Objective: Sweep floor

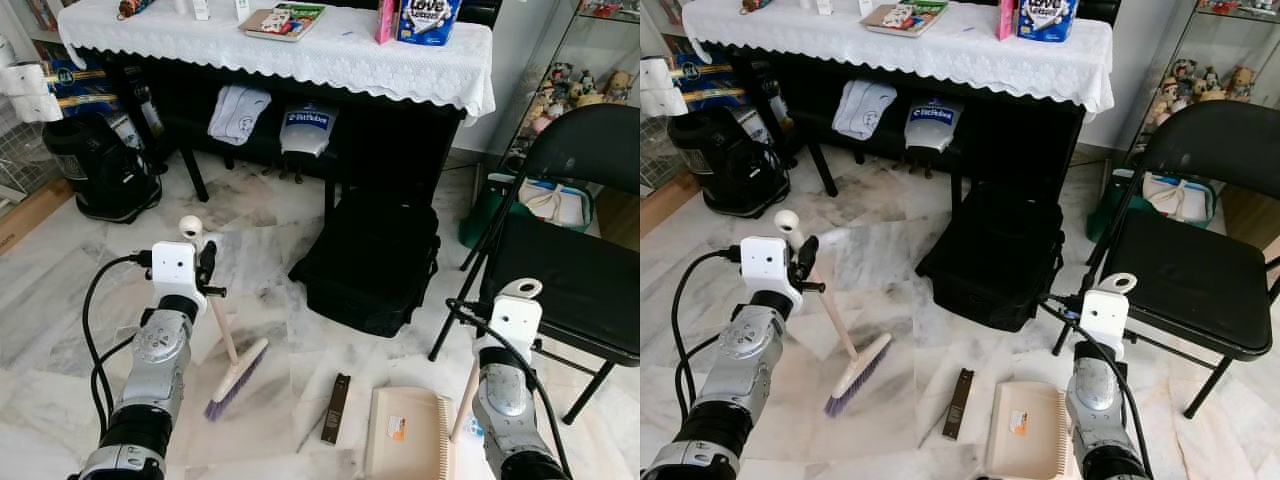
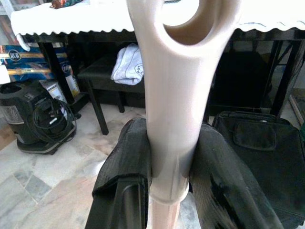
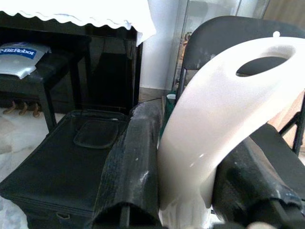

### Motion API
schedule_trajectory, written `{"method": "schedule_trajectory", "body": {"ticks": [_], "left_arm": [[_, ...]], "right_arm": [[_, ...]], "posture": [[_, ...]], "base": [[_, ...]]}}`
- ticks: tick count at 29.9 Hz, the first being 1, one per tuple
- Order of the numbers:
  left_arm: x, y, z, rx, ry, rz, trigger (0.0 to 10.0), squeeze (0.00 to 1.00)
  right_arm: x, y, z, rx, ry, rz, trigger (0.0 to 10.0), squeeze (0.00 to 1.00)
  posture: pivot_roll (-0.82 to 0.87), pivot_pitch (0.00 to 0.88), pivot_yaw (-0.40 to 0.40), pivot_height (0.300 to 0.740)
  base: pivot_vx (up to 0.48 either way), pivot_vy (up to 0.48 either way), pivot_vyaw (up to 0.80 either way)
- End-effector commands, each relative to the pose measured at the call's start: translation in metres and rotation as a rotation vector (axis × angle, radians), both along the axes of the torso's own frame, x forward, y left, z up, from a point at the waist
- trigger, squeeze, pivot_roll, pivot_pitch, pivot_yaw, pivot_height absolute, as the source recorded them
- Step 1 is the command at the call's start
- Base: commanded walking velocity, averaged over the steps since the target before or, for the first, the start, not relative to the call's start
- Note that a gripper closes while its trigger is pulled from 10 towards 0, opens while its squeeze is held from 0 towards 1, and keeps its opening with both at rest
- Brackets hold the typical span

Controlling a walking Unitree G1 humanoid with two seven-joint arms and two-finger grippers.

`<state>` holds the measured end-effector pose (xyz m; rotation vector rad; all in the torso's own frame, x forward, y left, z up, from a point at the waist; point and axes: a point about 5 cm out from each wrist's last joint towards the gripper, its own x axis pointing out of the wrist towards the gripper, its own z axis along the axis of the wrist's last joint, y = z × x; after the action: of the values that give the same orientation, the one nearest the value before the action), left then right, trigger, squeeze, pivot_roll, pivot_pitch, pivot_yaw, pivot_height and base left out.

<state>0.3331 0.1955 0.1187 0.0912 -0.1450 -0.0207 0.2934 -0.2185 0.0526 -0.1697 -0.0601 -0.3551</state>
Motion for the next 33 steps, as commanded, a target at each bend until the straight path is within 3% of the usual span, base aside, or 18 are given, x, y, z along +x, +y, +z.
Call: {"method": "schedule_trajectory", "body": {"ticks": [1, 16, 33], "left_arm": [[0.001, 0.003, 0.01, 0.017, -0.034, -0.003, 10.0, 0.0], [-0.001, 0.006, 0.012, 0.01, -0.026, -0.007, 10.0, 0.0], [-0.002, 0.005, 0.015, 0.0, -0.038, -0.009, 10.0, 0.0]], "right_arm": [[-0.001, 0.0, -0.002, -0.022, 0.007, -0.026, 10.0, 0.0], [-0.01, 0.0, -0.016, -0.034, 0.065, -0.089, 10.0, 0.0], [0.01, -0.011, 0.022, -0.066, -0.112, -0.141, 10.0, 0.0]], "posture": [[0.07, 0.105, 0.034, 0.74], [0.09, 0.115, 0.036, 0.74], [0.09, 0.117, 0.034, 0.74]], "base": [[0.0, 0.0, 0.0], [0.0, 0.0, 0.0], [0.0, 0.0, 0.0]]}}
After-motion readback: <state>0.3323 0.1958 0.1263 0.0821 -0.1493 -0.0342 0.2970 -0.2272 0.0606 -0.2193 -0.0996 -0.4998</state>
